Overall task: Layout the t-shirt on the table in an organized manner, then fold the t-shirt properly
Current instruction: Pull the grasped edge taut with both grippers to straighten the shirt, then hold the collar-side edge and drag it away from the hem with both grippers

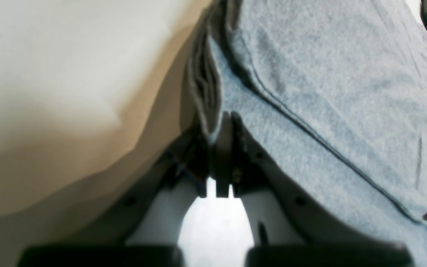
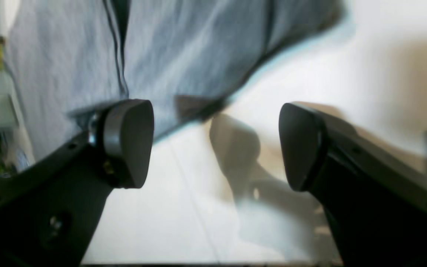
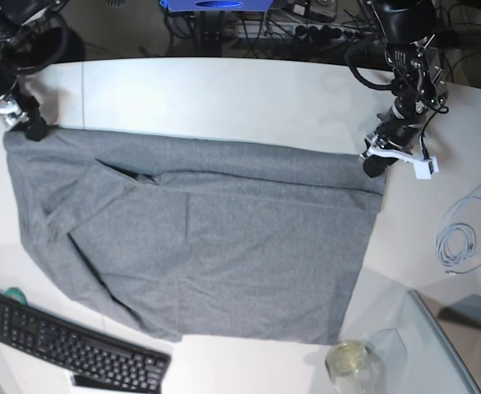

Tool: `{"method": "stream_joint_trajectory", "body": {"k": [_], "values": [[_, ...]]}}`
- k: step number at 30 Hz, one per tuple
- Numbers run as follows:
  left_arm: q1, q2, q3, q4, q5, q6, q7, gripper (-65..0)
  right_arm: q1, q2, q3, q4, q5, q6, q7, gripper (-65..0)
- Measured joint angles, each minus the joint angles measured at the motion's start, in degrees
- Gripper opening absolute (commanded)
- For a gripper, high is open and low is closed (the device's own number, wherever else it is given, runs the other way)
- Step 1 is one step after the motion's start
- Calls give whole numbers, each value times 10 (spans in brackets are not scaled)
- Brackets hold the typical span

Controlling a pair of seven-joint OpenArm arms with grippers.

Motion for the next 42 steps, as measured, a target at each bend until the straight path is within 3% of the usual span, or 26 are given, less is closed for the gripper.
{"method": "stream_joint_trajectory", "body": {"k": [11,17,21,24,27,30,35,39,42], "values": [[4,0,0,0,0,-2,-2,-650,34,19,-3,-86,17,5,78,-188],[4,0,0,0,0,-2,-2,-650,32,30,-4,-92,-3,2,77,-375],[4,0,0,0,0,-1,-2,-650,46,48,-4,-136,4,2,92,-371],[4,0,0,0,0,-1,-2,-650,54,62,-4,-176,17,7,114,-303],[4,-4,2,0,0,-2,-1,-650,55,62,-4,-187,25,11,128,-299],[4,-7,2,0,0,-2,0,-650,56,66,-4,-191,20,11,127,-378],[4,-7,1,0,0,-2,0,-650,54,64,-4,-191,4,8,120,-593],[5,-7,2,5,0,-1,2,-650,54,64,-4,-191,3,4,112,-620],[25,-6,4,52,12,12,16,-650,54,65,-4,-177,3,4,50,-621]]}}
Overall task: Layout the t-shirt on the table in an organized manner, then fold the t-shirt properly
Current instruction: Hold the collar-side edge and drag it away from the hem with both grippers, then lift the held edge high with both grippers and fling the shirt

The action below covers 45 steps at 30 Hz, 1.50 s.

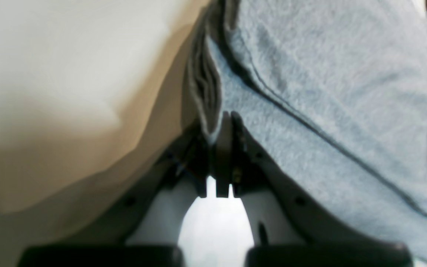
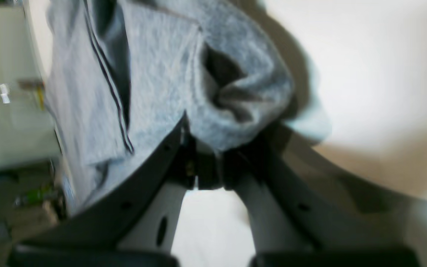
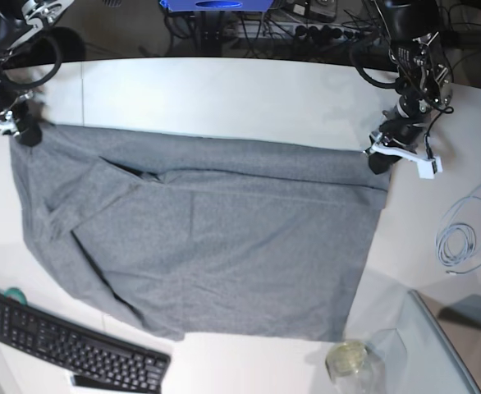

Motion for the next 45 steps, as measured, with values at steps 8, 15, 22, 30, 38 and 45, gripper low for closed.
{"method": "stream_joint_trajectory", "body": {"k": [8,15,22,30,38,45], "values": [[27,2,-3,148,-3,10,93,-650,7,-9,1,178,-2,-98,-137,-623],[-62,2,-2,212,-4,75,181,-650,99,-9,0,254,0,-181,-222,-623],[-76,2,-4,290,-14,72,230,-650,107,-6,2,360,15,-207,-282,-623],[69,7,-3,270,-8,75,178,-650,-9,-20,0,302,3,-187,-225,-623],[140,14,-3,233,-8,76,131,-650,-66,-17,4,260,-1,-176,-196,-623],[150,14,-3,328,-10,75,136,-650,-66,-16,0,318,59,-180,-215,-623]]}}
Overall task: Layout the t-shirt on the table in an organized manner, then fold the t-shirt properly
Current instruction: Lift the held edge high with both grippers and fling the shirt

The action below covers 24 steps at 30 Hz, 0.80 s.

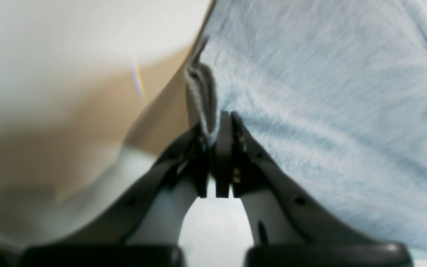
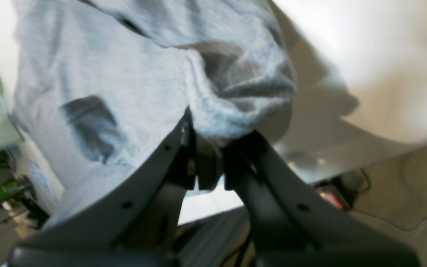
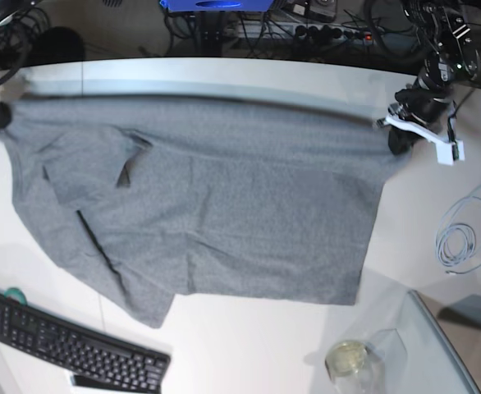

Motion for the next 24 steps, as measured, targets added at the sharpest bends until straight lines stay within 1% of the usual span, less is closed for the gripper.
{"method": "stream_joint_trajectory", "body": {"k": [2,3,4,6,7,9,12,13,14,16,17,22,24], "values": [[-13,0,1,33,-3,-4,0,-650,22,5,0,37,4,0,-31,-623],[-26,0,3,49,2,-1,9,-650,40,12,0,49,-2,-1,-52,-623],[-45,0,2,63,0,-2,35,-650,61,21,-1,54,6,-6,-61,-623],[-98,-2,1,82,3,-3,109,-650,107,34,-2,57,9,-33,-77,-623],[-127,-3,1,89,4,-1,135,-650,128,42,-2,57,8,-41,-89,-623],[-184,-5,0,95,-4,2,165,-650,161,54,-7,56,5,-51,-92,-623],[-255,-5,4,91,0,47,196,-650,201,74,-54,48,-3,-58,-95,-623],[-276,-5,8,88,5,54,201,-650,217,81,-70,39,4,-62,-95,-623],[-300,-6,19,83,8,66,200,-650,238,90,-85,25,6,-74,-83,-623],[-353,-20,54,56,29,70,194,-650,273,104,-119,-13,8,-85,-46,-623],[-380,-23,71,42,51,71,193,-650,288,111,-136,-33,4,-91,-35,-623],[-473,-23,137,-27,105,73,193,-650,346,159,-215,-119,-7,-95,25,-623],[-508,-23,156,-52,112,72,192,-650,378,178,-251,-142,-2,-95,55,-623]]}}
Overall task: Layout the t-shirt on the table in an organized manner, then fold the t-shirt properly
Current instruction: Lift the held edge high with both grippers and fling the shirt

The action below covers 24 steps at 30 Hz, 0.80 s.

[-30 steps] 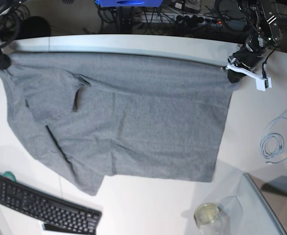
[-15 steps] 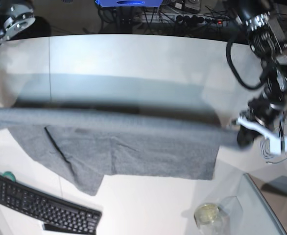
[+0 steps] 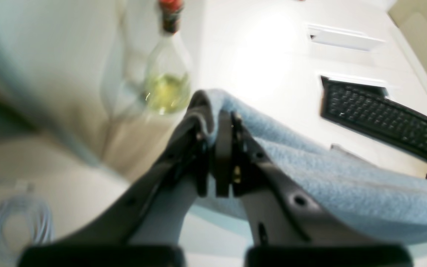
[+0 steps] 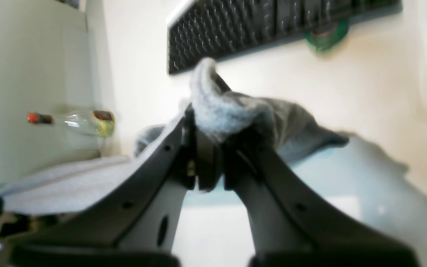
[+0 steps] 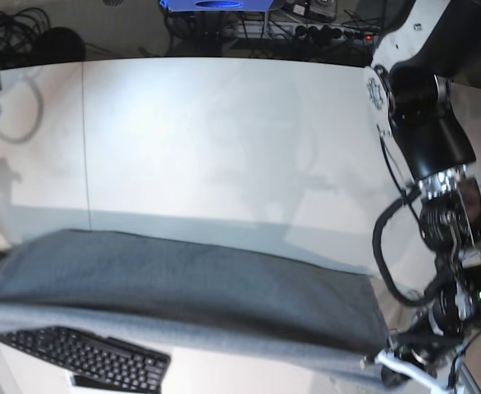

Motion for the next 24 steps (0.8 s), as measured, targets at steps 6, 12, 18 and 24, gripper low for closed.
{"method": "stream_joint_trajectory", "body": {"k": [6,12,18,24], "values": [[-89,-2,31,-96,28,0,-68,-650,75,46,-98,-83,5,2,89,-623],[-151,7,59,-212,40,-2,-130,-650,152,82,-193,-134,6,2,180,-621],[-234,7,58,-266,35,-2,-154,-650,219,107,-222,-143,13,6,215,-621],[-289,15,54,-264,33,-8,-154,-650,253,126,-225,-141,12,7,225,-621]]}}
